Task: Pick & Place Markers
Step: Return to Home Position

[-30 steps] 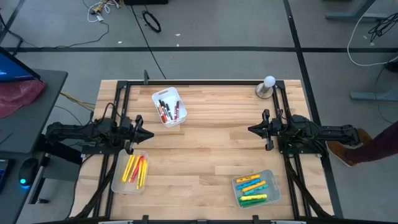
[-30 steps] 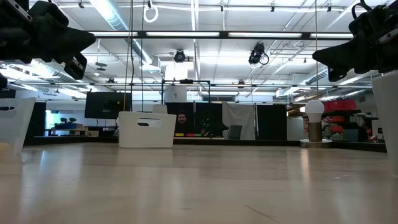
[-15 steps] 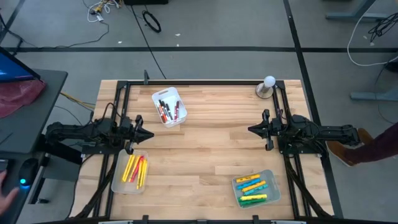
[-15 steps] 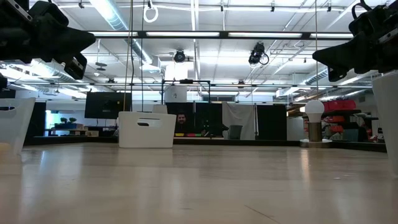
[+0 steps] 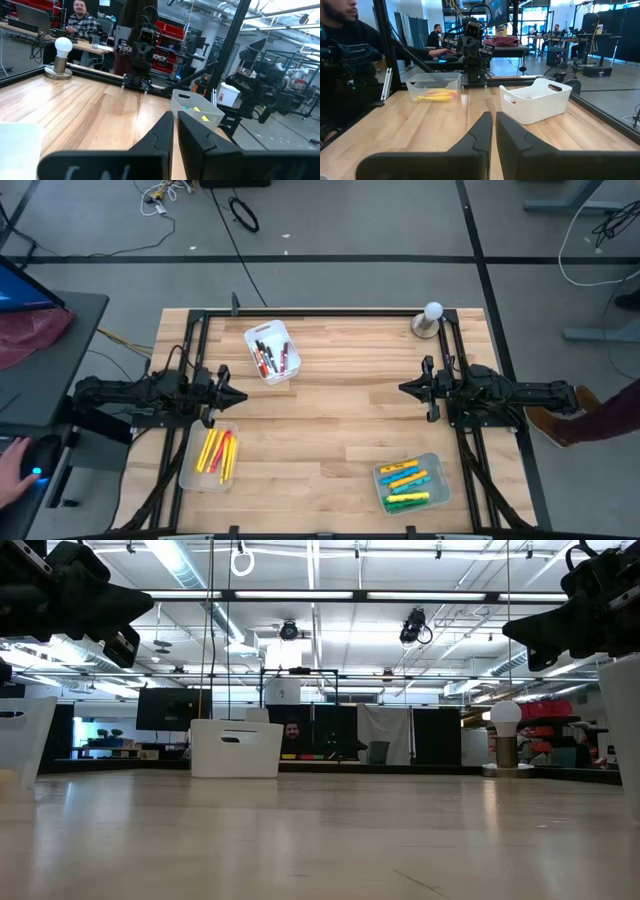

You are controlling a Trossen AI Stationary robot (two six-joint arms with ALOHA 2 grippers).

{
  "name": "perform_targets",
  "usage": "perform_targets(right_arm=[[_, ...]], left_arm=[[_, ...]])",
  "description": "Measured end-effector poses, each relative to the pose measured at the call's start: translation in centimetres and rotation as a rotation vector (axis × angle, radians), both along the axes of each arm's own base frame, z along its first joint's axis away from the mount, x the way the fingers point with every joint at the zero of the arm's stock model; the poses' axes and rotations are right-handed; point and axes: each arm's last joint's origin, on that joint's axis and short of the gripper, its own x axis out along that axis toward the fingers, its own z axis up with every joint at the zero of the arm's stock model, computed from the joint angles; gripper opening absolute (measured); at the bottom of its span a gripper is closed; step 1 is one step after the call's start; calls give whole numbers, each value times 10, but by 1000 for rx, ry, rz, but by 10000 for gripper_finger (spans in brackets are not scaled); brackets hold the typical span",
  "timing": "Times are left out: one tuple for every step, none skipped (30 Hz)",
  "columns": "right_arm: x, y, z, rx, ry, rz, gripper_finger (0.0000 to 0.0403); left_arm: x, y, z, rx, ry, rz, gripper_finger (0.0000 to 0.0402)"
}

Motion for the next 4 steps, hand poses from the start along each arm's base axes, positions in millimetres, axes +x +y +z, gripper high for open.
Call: perform_targets(right_arm=[[0, 0, 0, 0, 0, 0, 27], [0, 0, 0, 0, 0, 0, 27], [0, 0, 0, 0, 0, 0, 27], [0, 0, 0, 0, 0, 0, 27]], left_arm=[[0, 0, 0, 0, 0, 0, 28], [0, 0, 0, 0, 0, 0, 28], [0, 0, 0, 0, 0, 0, 28], [0, 0, 0, 0, 0, 0, 28]])
